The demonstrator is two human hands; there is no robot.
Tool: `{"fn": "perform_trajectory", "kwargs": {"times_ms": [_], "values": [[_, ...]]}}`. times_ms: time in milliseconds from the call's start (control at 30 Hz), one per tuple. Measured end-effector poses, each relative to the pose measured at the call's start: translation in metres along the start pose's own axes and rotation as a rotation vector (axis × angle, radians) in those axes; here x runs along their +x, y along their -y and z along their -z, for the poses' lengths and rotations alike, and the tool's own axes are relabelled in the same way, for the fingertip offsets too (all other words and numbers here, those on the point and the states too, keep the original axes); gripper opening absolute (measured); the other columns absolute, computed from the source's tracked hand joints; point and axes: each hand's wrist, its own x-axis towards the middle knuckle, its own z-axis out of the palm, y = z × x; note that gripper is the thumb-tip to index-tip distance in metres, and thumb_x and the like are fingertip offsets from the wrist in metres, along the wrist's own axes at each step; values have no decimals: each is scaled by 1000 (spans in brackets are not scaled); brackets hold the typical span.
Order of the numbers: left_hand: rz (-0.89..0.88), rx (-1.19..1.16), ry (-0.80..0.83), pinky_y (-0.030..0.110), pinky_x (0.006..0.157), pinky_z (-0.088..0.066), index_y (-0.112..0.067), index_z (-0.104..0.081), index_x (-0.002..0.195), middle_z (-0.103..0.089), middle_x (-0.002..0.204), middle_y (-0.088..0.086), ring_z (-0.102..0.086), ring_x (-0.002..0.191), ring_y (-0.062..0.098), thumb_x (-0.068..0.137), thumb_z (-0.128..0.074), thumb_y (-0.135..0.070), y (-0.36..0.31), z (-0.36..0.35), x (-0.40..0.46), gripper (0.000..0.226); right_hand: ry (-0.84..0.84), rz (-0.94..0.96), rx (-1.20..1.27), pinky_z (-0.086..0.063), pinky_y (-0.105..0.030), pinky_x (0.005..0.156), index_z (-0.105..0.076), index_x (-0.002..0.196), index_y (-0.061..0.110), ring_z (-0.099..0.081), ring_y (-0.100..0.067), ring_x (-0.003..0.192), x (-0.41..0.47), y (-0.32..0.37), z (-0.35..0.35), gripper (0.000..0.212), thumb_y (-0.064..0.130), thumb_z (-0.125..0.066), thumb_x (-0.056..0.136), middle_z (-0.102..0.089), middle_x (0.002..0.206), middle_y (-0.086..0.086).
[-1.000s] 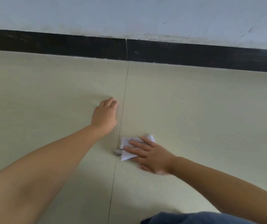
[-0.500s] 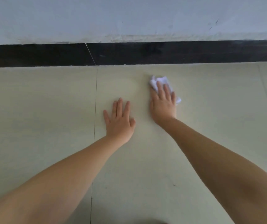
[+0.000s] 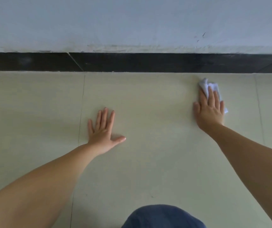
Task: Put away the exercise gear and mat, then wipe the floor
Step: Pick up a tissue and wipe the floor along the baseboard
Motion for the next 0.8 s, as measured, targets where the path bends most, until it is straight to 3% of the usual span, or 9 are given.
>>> {"fn": "perform_trajectory", "kwargs": {"times_ms": [300,500,667,733,800], "values": [[-21,12,48,53,111,15,-28,26,144,38,150,0,34,139,20,83,-47,-67,3,1,1,103,75,-299,84,6,-48,118,5,152,18,12,-27,146,0,76,-7,61,38,-19,100,16,159,-5],[-50,18,33,54,111,14,-27,25,145,36,151,1,32,140,20,84,-44,-67,2,0,0,100,110,11,39,8,-45,118,-1,152,22,13,-23,147,-71,129,-41,57,36,-22,102,13,160,-1],[-53,-4,26,56,112,11,-27,20,147,31,154,2,27,142,21,86,-43,-64,2,2,2,95,273,324,-11,-28,-59,106,-48,138,18,-34,-34,138,-173,165,-77,52,38,-32,92,-35,152,-7],[-64,11,22,57,112,9,-26,19,148,30,154,2,26,143,22,87,-43,-62,2,2,1,94,357,410,-89,-33,-56,106,-47,138,18,-34,-31,138,-182,149,-75,53,38,-31,92,-35,152,-5],[-75,1,21,57,111,10,-25,19,148,30,154,3,25,143,23,87,-43,-62,2,3,0,95,346,427,-129,-26,-52,113,-34,147,20,-21,-26,144,-176,128,-62,60,43,-20,93,-21,157,-2]]}}
